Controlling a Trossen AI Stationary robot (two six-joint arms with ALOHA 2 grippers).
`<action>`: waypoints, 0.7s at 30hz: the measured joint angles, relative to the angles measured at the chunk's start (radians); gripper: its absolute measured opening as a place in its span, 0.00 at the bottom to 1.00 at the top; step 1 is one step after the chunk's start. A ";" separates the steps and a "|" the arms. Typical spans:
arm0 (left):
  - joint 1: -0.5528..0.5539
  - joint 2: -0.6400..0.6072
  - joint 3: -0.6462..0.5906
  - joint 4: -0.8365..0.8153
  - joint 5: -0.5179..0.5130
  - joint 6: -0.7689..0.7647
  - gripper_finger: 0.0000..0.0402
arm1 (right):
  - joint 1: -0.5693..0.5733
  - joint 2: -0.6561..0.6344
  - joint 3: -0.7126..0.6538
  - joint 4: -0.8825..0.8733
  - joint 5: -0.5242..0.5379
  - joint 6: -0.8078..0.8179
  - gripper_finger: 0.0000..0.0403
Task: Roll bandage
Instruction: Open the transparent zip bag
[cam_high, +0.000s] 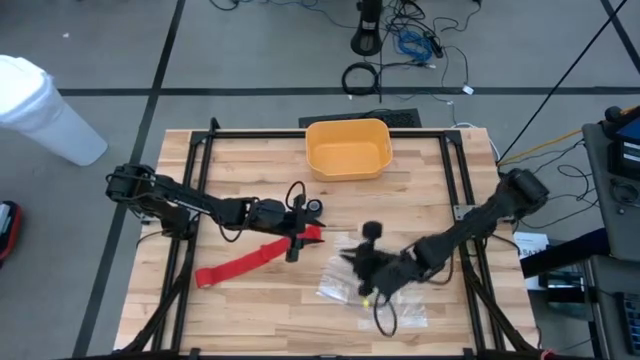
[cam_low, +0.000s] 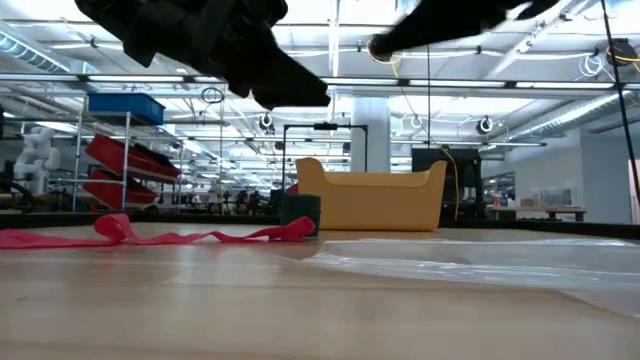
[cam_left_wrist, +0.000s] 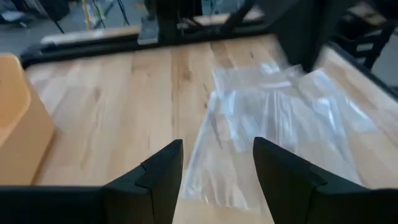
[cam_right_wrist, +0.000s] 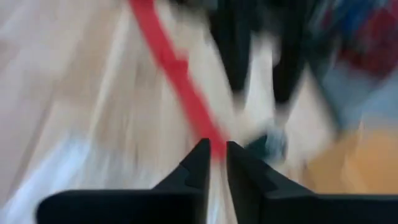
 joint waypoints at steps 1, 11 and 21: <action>-0.002 0.000 0.000 0.013 0.000 0.000 0.50 | -0.014 -0.033 0.000 -0.131 -0.038 0.107 0.12; -0.006 0.000 0.000 0.038 -0.008 0.001 0.50 | -0.061 -0.164 -0.200 -0.435 -0.332 0.604 0.45; -0.002 0.000 0.000 0.090 -0.016 0.026 0.50 | -0.085 -0.129 -0.365 -0.216 -0.448 0.595 0.55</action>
